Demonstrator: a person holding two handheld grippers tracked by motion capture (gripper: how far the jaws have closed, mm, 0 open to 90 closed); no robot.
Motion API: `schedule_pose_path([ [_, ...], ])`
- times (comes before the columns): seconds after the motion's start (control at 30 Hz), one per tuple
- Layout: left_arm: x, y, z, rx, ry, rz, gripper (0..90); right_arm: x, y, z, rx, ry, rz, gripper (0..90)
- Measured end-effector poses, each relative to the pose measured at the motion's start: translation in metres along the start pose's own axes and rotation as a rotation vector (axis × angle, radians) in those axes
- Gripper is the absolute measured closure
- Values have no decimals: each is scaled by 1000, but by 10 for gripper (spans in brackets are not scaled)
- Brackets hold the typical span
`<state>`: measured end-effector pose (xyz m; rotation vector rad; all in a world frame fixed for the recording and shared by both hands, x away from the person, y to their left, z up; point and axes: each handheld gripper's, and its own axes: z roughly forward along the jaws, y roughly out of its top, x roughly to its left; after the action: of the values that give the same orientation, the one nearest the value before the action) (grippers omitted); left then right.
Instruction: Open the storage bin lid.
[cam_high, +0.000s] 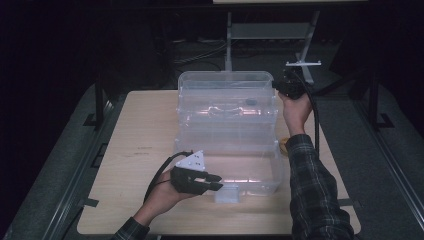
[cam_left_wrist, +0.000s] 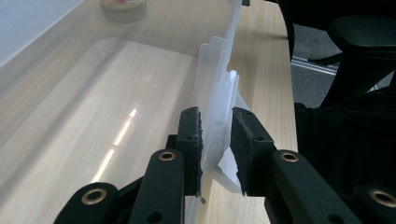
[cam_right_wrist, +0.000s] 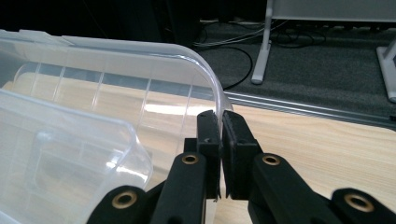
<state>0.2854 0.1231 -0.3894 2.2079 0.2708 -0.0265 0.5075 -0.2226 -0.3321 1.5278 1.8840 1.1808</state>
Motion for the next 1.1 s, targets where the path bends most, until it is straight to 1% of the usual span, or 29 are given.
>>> schedule_pose_path([
  [0.17,0,0,0,0,-2,1,733,-3,-4,10,27,-8,-4,890],
  [0.2,0,0,0,0,-2,0,733,-3,-5,11,33,-12,-9,900],
  [0.23,0,0,0,-1,-3,-1,734,-3,-6,12,34,-13,-28,900],
  [0.27,0,0,0,3,-8,-1,736,-2,-6,13,41,-6,-35,900],
  [0.33,1,0,0,-1,-3,-2,735,0,-6,15,56,-11,-51,900],
  [0.43,1,0,0,-2,-3,-2,735,-1,-8,17,65,-11,-43,900],
  [0.53,1,0,0,0,-5,-1,735,-2,-8,16,65,-11,-41,900],
  [0.6,1,0,0,-1,-4,-1,735,-3,-8,14,55,1,-36,900],
  [0.8,1,0,0,-1,-3,-1,735,-6,-5,3,39,9,-46,900],
  [0.97,1,0,0,1,-3,0,735,-8,-4,-6,47,6,-69,784],
  [1.1,1,0,0,4,-6,0,735,-12,-7,-14,56,6,-71,689],
])
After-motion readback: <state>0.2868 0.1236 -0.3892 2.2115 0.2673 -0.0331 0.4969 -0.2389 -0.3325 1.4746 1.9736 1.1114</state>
